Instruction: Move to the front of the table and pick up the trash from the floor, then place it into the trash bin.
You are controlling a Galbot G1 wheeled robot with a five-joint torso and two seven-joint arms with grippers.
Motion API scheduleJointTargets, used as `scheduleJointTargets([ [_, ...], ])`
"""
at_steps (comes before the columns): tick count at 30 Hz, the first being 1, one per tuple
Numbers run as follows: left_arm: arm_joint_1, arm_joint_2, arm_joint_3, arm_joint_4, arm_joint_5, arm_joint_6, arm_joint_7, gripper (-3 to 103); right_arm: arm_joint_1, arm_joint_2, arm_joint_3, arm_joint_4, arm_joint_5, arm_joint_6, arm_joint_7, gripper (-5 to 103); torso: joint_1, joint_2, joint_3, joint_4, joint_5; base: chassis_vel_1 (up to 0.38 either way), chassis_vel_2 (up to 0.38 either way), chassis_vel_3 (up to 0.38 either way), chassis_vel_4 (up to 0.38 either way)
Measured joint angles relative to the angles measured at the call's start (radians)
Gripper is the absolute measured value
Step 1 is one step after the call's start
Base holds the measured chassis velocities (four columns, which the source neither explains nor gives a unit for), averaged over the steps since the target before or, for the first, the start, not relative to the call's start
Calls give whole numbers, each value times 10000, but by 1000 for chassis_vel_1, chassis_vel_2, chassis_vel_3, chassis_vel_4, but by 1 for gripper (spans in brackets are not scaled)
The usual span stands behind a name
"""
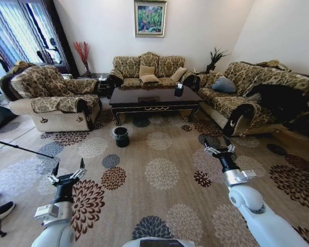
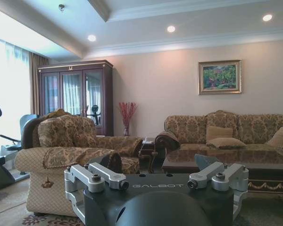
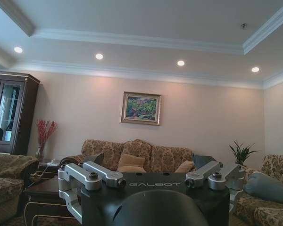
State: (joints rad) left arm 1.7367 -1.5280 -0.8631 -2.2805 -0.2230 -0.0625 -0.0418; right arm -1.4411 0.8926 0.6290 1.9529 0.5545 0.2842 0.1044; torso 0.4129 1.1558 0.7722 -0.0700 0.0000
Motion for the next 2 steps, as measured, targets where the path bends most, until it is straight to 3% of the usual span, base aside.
scheduleJointTargets([
  [2,0,0,0,0,0,0,0,100,0,0,0,0,0,0,0,100,0,-2,-2,0,0,0,0,0,0],
])
